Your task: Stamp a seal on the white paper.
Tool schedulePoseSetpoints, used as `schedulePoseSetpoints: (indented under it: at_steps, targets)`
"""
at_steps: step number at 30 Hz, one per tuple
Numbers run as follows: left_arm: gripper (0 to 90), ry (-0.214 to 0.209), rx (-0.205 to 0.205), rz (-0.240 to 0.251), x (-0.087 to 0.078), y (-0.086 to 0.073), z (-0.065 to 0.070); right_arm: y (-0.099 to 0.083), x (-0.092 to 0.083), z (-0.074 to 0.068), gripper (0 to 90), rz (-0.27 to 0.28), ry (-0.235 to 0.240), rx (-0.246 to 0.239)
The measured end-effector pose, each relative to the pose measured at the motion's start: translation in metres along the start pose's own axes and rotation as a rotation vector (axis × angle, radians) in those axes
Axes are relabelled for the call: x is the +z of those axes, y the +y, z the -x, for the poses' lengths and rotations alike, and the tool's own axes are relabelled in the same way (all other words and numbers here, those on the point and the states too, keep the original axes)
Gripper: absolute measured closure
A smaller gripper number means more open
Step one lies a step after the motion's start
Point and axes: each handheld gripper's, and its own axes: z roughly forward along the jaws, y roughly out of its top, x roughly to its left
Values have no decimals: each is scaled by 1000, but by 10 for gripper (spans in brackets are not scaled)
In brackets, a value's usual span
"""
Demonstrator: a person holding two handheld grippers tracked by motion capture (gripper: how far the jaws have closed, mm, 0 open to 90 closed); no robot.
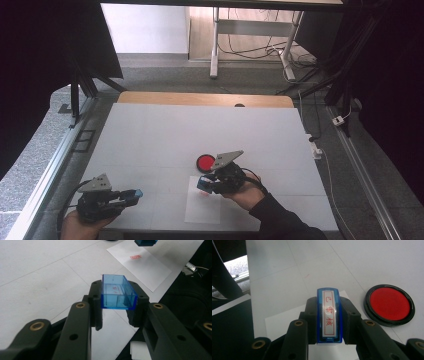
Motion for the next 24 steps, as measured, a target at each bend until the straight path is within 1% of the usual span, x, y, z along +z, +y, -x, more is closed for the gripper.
schedulePoseSetpoints:
  at_steps: [10, 15, 24]
  targets:
    - [684, -1, 0, 2, 0, 0, 0, 5, -13, -2, 705, 42, 6, 5]
    - [684, 1, 2, 2, 0, 0, 0, 7, -20, -3, 705, 65, 11, -2]
    - [684, -1, 4, 3, 0, 0, 0, 11, -30, -6, 705, 104, 19, 0]
